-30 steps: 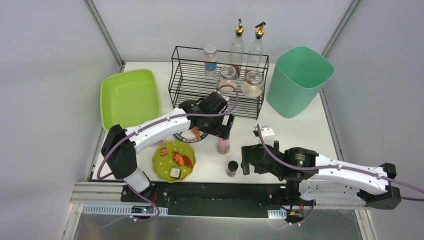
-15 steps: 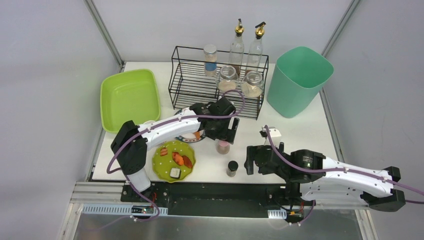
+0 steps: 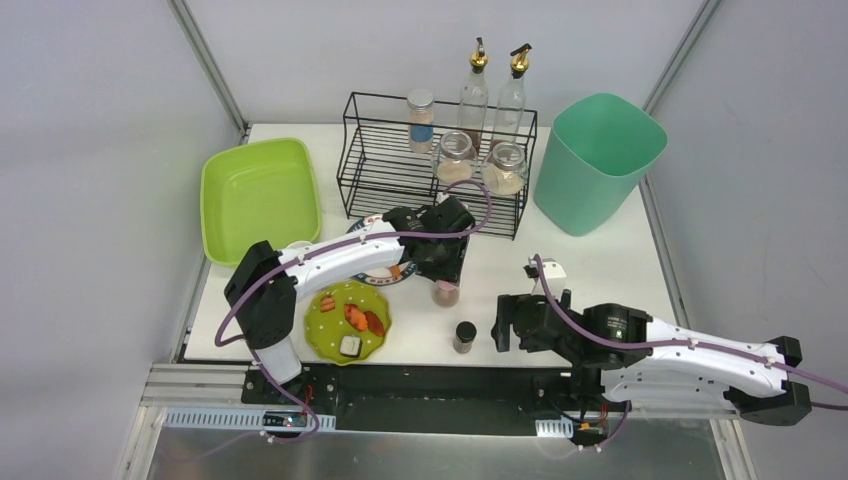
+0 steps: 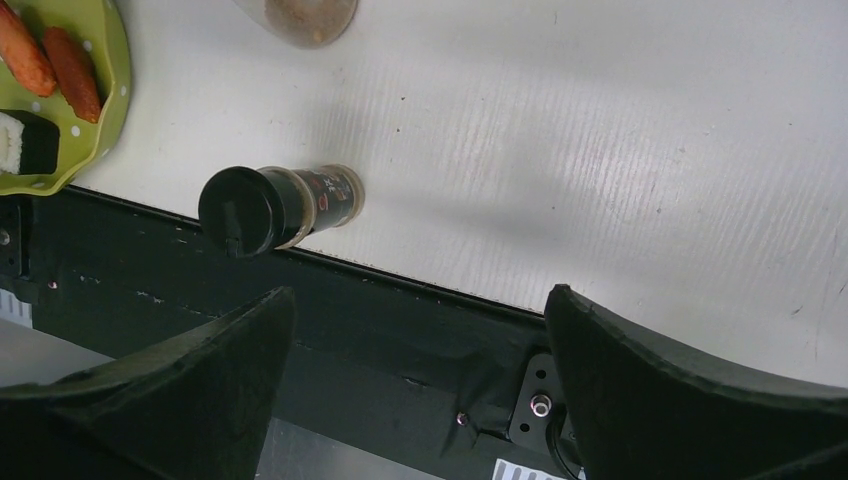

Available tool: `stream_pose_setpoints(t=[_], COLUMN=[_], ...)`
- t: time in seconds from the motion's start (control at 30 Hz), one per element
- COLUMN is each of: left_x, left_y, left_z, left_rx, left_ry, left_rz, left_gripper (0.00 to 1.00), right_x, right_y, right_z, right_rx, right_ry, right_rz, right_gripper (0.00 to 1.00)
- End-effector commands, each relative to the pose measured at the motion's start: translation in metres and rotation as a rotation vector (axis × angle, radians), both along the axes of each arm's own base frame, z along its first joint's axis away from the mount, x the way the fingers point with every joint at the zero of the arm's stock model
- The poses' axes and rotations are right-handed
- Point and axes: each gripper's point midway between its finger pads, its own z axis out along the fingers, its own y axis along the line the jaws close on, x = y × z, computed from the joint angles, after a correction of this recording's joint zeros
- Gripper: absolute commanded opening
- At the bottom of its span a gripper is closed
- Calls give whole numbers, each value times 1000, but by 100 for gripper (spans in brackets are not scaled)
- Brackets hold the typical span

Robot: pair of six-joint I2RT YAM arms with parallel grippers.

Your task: Clear the kitchen counter

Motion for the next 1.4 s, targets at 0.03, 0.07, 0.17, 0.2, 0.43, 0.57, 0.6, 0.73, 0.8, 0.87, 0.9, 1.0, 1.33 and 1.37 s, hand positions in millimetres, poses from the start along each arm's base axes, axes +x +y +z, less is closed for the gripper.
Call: stream_pose_setpoints(t=[0.03, 0.07, 0.17, 0.2, 0.43, 0.57, 0.6, 0.73, 0.8, 0.87, 0.9, 1.0, 1.33, 1.37], left_x=[3, 3, 5, 6, 17, 26, 28, 46, 57, 69, 76, 98, 161, 167], left_y=[2, 4, 10, 13, 31, 43, 45, 60, 70, 79, 84, 101, 114, 114], left_z=[15, 15, 24, 28, 83, 123, 133, 170, 183, 193, 198, 213, 215, 213], left_rx=[20, 29, 39, 45, 66, 60, 49, 21, 22, 17, 12, 24, -20, -23], left_ry=[-46, -50, -76, -88, -212, -274, -282, -334, -347, -353, -356, -380, -343, -341], left_rz=[-2, -3, -8, -11, -18, -17, -12, 25, 49, 76, 92, 150, 232, 237], left_gripper=[28, 23, 10, 6, 0, 0, 0, 0, 0, 0, 0, 0, 0, 0], right_x=[0, 0, 1, 1, 3, 3, 3, 2, 2, 2, 2, 1, -2, -3], right_y=[5, 5, 7, 8, 14, 18, 19, 23, 24, 25, 26, 27, 37, 38], right_z=[2, 2, 5, 5, 5, 4, 4, 4, 4, 3, 3, 2, -1, -1], right_rx=[39, 41, 49, 48, 36, 32, 32, 41, 39, 38, 36, 35, 53, 55], right_ry=[-2, -2, -5, -7, -12, -13, -12, -5, -4, -4, -4, 0, 22, 22], right_rz=[-17, -16, -11, -10, 2, 8, 10, 21, 23, 24, 27, 30, 46, 48], right_gripper=[99, 99, 99, 99, 99, 99, 99, 99, 99, 99, 99, 99, 99, 99])
